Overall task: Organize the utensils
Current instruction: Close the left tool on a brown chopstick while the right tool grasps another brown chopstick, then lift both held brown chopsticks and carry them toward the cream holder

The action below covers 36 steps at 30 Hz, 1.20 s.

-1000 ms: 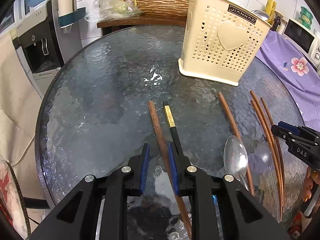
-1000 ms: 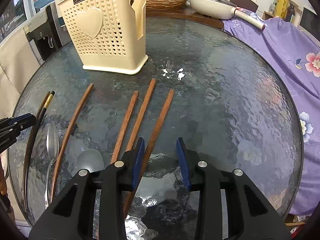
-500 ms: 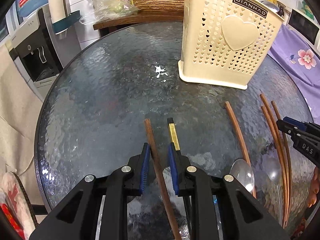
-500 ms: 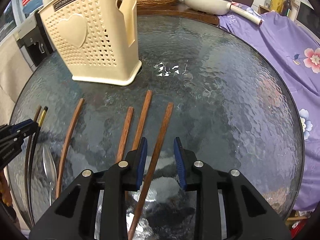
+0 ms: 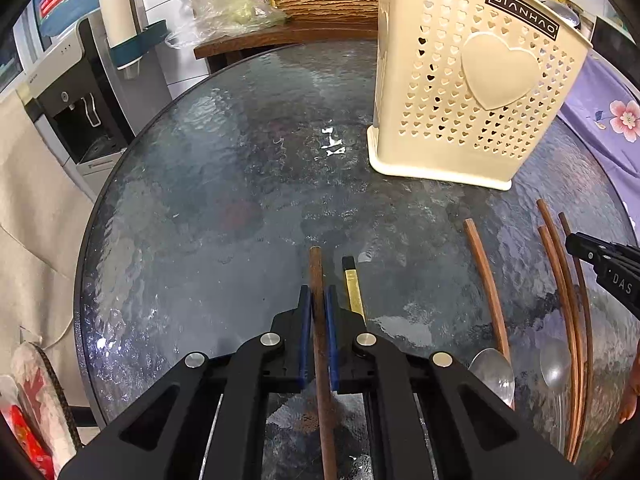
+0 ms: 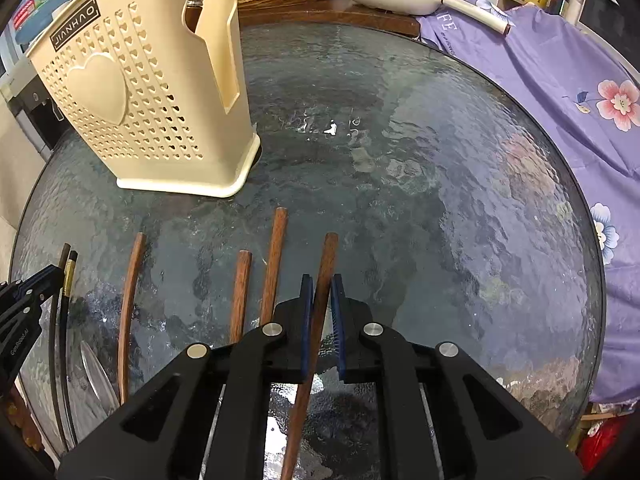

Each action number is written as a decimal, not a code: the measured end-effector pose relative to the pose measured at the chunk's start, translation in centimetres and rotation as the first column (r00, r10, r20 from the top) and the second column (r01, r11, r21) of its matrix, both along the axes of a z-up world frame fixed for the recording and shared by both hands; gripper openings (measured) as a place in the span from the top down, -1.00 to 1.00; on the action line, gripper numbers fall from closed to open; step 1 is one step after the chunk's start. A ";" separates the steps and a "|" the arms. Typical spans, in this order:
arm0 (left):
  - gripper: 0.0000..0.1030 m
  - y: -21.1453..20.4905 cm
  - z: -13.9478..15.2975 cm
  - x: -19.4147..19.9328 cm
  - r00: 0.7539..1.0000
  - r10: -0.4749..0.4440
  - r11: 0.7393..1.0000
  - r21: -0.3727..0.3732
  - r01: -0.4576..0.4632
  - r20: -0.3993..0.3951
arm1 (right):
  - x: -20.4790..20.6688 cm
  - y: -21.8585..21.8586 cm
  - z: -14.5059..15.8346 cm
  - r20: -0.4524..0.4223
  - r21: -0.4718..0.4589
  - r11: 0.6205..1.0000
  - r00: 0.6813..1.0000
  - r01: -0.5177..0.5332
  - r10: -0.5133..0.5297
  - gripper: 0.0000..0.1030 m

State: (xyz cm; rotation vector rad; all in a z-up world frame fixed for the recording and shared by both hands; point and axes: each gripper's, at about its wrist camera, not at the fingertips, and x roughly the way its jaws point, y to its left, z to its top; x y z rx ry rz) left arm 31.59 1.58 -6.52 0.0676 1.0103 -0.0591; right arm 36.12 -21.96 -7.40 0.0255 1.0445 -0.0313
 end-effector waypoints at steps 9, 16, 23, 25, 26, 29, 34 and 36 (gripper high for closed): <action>0.87 0.6 0.6 0.0 1.000 0.014 0.999 -0.052 -0.013 0.021 | -1.0 -0.4 0.2 0.035 0.061 0.998 0.999 -0.017 0.015 0.84; 0.87 1.1 3.7 -1.8 0.994 0.011 0.995 -0.104 0.001 0.107 | -2.9 -2.1 2.1 0.138 0.181 0.981 0.990 -0.067 0.042 0.85; 0.87 1.4 7.9 -4.3 0.977 0.004 0.988 -0.150 0.029 0.213 | -6.1 -2.7 6.3 0.278 0.186 0.971 0.956 -0.147 0.091 0.85; 0.88 1.2 9.3 -5.3 0.968 -0.004 0.987 -0.154 0.044 0.249 | -6.8 -2.9 7.7 0.311 0.196 0.967 0.945 -0.164 0.098 0.85; 0.88 1.1 9.9 -5.7 0.964 -0.007 0.986 -0.157 0.051 0.265 | -7.2 -2.8 8.3 0.327 0.202 0.963 0.939 -0.177 0.104 0.85; 0.88 0.8 11.3 -6.6 0.955 -0.018 0.983 -0.167 0.070 0.295 | -8.6 -2.6 10.6 0.384 0.195 0.956 0.914 -0.218 0.131 0.85; 0.88 0.4 13.3 -7.7 0.939 -0.032 0.983 -0.160 0.092 0.343 | -9.9 -2.7 13.2 0.428 0.195 0.949 0.892 -0.247 0.144 0.85; 0.88 0.3 13.9 -8.0 0.934 -0.037 0.983 -0.157 0.098 0.357 | -10.6 -2.6 14.0 0.439 0.199 0.946 0.886 -0.257 0.148 0.85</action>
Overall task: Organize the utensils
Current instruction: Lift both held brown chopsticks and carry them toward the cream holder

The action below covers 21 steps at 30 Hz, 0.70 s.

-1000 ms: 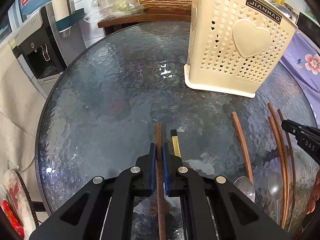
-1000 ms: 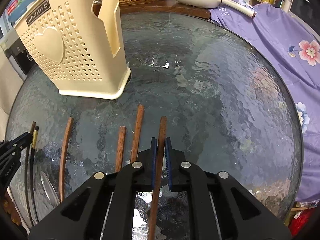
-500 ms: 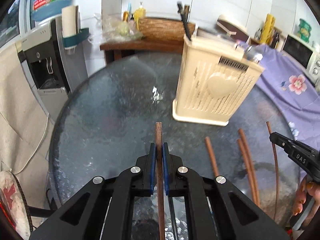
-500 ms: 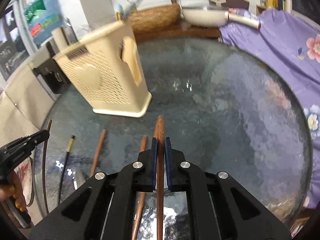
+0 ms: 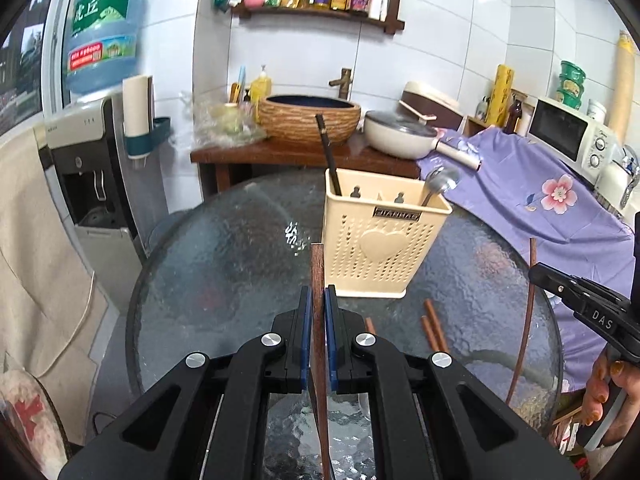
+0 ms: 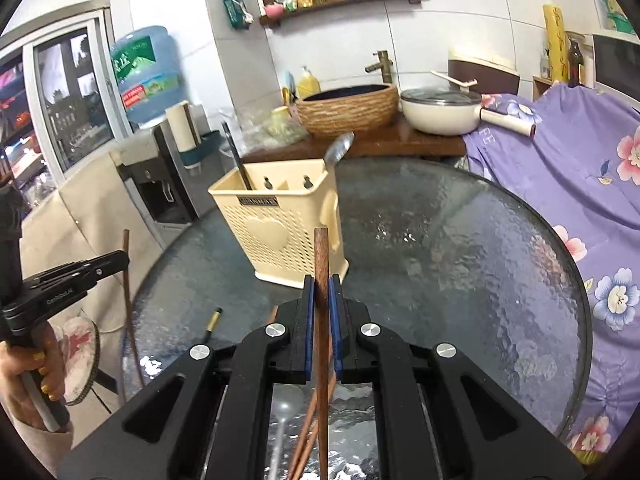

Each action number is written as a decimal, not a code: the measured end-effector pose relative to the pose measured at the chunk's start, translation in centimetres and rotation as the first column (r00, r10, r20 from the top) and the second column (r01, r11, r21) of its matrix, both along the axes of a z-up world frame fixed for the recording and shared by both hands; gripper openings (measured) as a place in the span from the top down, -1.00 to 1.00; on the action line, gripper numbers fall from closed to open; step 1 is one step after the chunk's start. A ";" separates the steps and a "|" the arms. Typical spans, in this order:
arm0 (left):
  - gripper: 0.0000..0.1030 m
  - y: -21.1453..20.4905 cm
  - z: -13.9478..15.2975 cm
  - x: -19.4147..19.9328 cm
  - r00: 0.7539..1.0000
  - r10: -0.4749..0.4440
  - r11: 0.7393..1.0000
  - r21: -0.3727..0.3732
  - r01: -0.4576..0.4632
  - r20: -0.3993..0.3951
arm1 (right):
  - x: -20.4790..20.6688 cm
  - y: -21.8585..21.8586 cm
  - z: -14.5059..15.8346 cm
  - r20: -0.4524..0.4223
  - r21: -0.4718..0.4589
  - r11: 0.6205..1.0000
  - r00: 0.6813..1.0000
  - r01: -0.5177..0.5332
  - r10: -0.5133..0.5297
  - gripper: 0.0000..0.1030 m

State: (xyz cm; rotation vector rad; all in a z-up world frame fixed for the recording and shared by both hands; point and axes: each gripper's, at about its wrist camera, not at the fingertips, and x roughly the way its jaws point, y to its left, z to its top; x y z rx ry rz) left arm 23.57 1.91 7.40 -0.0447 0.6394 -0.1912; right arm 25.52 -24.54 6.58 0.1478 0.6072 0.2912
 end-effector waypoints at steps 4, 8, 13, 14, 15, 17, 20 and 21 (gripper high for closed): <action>0.88 0.0 1.1 -0.7 0.999 -0.020 1.000 -0.001 0.020 0.025 | -1.1 0.1 1.3 0.033 -0.012 1.000 0.999 -0.012 0.012 0.85; 0.88 -0.4 2.3 -1.2 0.998 -0.027 1.000 0.002 0.027 0.056 | -2.2 0.1 2.7 0.068 -0.019 1.000 0.997 -0.023 0.025 0.85; 0.88 -0.8 3.9 -1.6 0.995 -0.051 0.999 -0.010 0.052 0.085 | -3.2 0.4 4.9 0.112 -0.030 0.999 0.993 -0.040 0.043 0.85; 0.88 -0.9 4.2 -1.6 0.994 -0.056 0.998 -0.012 0.057 0.089 | -3.2 0.5 5.5 0.117 -0.026 0.999 0.992 -0.046 0.049 0.85; 0.88 -1.0 4.7 -1.6 0.993 -0.061 0.998 -0.012 0.063 0.097 | -3.2 0.5 5.7 0.119 -0.022 0.999 0.992 -0.049 0.051 0.85; 0.88 -1.2 5.5 -1.4 0.991 -0.065 0.998 -0.005 0.066 0.114 | -3.1 0.6 6.9 0.134 -0.022 0.998 0.990 -0.050 0.053 0.85; 0.88 -1.6 7.2 -1.0 0.988 -0.078 0.997 -0.014 0.081 0.137 | -2.6 0.9 8.3 0.150 -0.027 0.998 0.987 -0.059 0.062 0.85; 0.88 -1.7 7.9 -0.7 0.986 -0.083 0.996 -0.023 0.087 0.145 | -2.4 1.2 8.9 0.156 -0.032 0.997 0.985 -0.065 0.069 0.85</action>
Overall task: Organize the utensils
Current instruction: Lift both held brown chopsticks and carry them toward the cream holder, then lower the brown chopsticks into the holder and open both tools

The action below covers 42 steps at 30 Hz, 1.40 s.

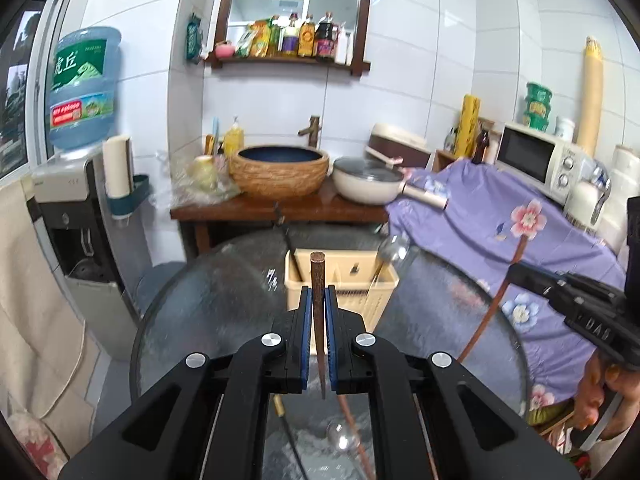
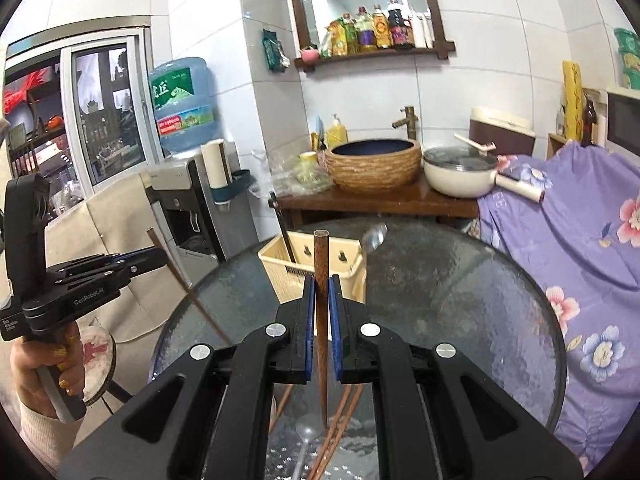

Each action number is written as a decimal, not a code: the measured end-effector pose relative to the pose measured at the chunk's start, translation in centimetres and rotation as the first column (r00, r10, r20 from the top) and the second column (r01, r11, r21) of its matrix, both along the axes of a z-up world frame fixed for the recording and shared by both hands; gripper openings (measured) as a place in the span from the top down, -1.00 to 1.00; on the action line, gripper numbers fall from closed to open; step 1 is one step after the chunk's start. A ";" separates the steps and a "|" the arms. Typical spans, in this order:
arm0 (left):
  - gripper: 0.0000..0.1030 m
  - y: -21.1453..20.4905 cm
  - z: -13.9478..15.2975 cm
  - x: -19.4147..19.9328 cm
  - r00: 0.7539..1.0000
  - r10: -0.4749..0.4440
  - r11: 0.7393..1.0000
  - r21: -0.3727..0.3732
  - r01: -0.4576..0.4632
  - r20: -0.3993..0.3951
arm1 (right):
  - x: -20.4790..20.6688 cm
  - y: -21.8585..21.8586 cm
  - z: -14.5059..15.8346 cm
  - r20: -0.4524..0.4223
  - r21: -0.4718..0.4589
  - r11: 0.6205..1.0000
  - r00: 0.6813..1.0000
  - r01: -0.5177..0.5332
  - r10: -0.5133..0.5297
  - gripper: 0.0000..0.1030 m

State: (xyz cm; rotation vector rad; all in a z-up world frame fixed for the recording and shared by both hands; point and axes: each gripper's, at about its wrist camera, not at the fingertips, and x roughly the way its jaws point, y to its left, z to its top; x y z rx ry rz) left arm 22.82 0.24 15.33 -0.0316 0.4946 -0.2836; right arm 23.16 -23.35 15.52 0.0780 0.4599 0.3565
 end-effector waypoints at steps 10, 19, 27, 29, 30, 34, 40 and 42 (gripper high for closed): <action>0.88 -1.5 8.5 3.9 0.996 0.017 0.999 -0.043 -0.013 0.091 | 4.2 1.5 8.8 0.081 0.026 1.000 0.997 0.002 -0.004 0.85; 0.88 -2.1 11.4 9.9 0.987 0.114 0.990 -0.098 -0.104 0.112 | 9.7 3.4 12.5 0.158 0.021 0.997 0.984 0.080 -0.083 0.85; 0.88 -2.4 5.8 13.3 0.983 0.169 0.985 -0.056 -0.165 0.065 | 13.5 4.5 7.0 0.104 0.009 0.993 0.987 0.121 -0.121 0.85; 0.88 -2.3 4.2 13.7 0.984 0.172 0.984 -0.054 -0.170 0.040 | 14.1 4.5 5.6 0.083 0.011 0.992 0.988 0.126 -0.126 0.85; 0.88 -2.2 3.1 13.9 0.985 0.170 0.984 -0.052 -0.169 0.026 | 14.5 4.4 4.6 0.067 0.011 0.992 0.990 0.125 -0.126 0.85; 0.88 -1.9 0.4 14.4 0.987 0.163 0.986 -0.045 -0.163 -0.011 | 15.1 4.3 1.9 0.031 0.002 0.991 0.991 0.130 -0.130 0.85; 0.88 -1.9 -2.7 15.0 0.986 0.157 0.987 -0.028 -0.159 -0.064 | 15.6 4.3 -0.8 -0.009 -0.001 0.991 0.991 0.132 -0.132 0.85; 0.88 -2.0 -3.5 15.2 0.985 0.156 0.987 -0.024 -0.158 -0.077 | 15.8 4.4 -1.4 -0.017 -0.003 0.991 0.991 0.131 -0.131 0.85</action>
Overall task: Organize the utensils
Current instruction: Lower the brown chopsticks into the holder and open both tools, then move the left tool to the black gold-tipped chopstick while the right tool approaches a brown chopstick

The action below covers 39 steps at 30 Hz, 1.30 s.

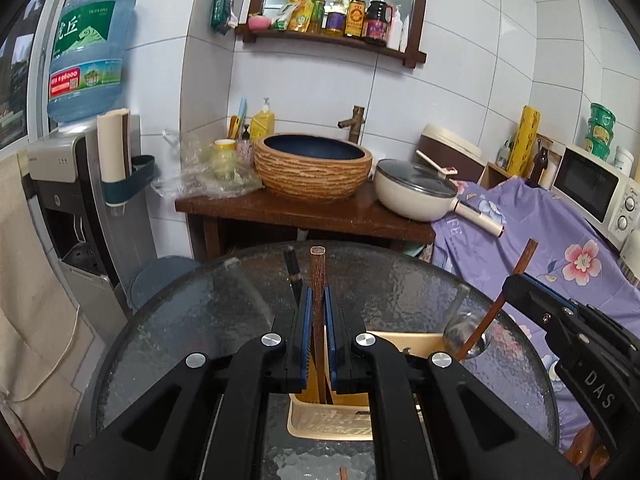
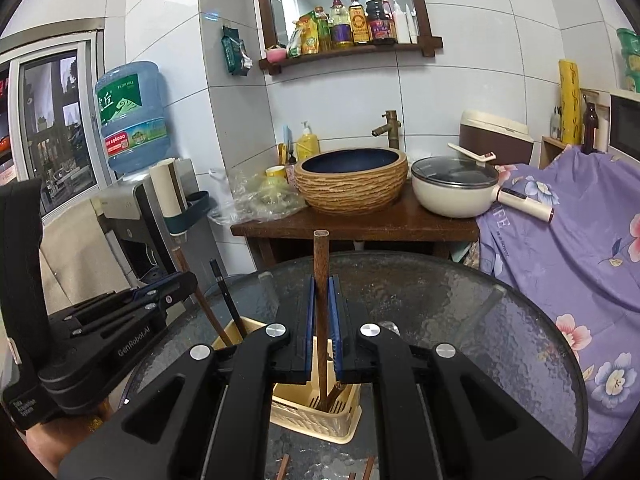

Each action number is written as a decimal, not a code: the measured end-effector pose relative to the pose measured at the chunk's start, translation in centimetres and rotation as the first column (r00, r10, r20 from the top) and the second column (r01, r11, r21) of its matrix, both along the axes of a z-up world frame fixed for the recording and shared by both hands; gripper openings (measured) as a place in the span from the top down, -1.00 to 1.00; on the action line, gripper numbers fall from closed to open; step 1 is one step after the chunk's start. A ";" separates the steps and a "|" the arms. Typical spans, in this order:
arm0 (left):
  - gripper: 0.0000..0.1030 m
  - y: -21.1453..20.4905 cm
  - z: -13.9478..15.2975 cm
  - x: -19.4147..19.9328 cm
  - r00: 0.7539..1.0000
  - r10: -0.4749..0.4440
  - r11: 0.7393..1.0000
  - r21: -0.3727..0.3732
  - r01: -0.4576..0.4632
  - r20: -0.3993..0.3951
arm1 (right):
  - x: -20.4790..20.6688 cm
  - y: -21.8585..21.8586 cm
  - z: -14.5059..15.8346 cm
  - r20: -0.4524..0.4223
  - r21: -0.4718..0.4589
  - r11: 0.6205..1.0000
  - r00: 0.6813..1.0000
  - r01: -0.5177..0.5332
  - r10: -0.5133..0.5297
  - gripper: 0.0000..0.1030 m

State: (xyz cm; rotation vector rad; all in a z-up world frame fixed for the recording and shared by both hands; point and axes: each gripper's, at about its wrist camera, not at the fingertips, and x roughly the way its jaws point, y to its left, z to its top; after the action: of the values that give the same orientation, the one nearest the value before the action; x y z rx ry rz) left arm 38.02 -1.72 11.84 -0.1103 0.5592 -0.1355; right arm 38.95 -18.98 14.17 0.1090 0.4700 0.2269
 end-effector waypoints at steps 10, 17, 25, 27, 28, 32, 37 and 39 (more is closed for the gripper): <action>0.82 -0.4 0.2 -0.6 1.000 -0.021 1.000 0.013 0.020 0.014 | 0.1 -0.1 -0.9 0.007 0.003 1.000 1.000 -0.001 0.001 0.83; 0.29 0.9 2.3 -3.2 0.996 -0.024 1.000 -0.008 0.024 0.084 | -2.3 -0.7 0.4 0.095 -0.048 0.999 0.995 0.027 -0.022 -0.20; -0.43 2.9 2.0 -8.4 0.991 0.002 1.000 0.023 -0.005 0.133 | -6.5 -1.2 -0.1 0.094 -0.060 0.998 0.995 -0.008 0.013 -0.23; -0.54 3.2 0.7 -9.7 0.995 0.005 0.999 0.052 -0.010 0.102 | -7.9 -1.3 -1.0 0.075 -0.062 0.998 0.997 -0.017 0.022 -0.26; -0.56 3.3 0.1 -10.2 0.996 0.003 0.998 0.061 -0.008 0.089 | -8.5 -1.4 -1.5 0.064 -0.064 0.998 0.998 -0.019 0.023 -0.31; -0.57 4.1 -4.0 -12.0 1.000 0.000 0.995 0.104 0.001 -0.008 | -10.6 -1.6 -4.9 -0.024 -0.094 0.995 0.999 -0.046 0.044 -0.31; -0.52 4.8 -9.0 -12.6 0.991 0.008 0.991 0.133 0.009 -0.131 | -11.8 -2.2 -10.0 -0.132 -0.113 0.992 0.991 -0.050 0.035 -0.31; -0.41 5.0 -10.9 -12.5 0.983 0.005 0.991 0.136 0.020 -0.182 | -11.7 -2.5 -12.2 -0.188 -0.116 0.992 0.982 -0.046 0.023 -0.31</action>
State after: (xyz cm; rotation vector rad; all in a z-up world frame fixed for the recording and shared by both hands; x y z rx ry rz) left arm 25.49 3.27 0.96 0.0135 0.7499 -0.0944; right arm 27.27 -21.46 2.00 0.0045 0.6716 0.2231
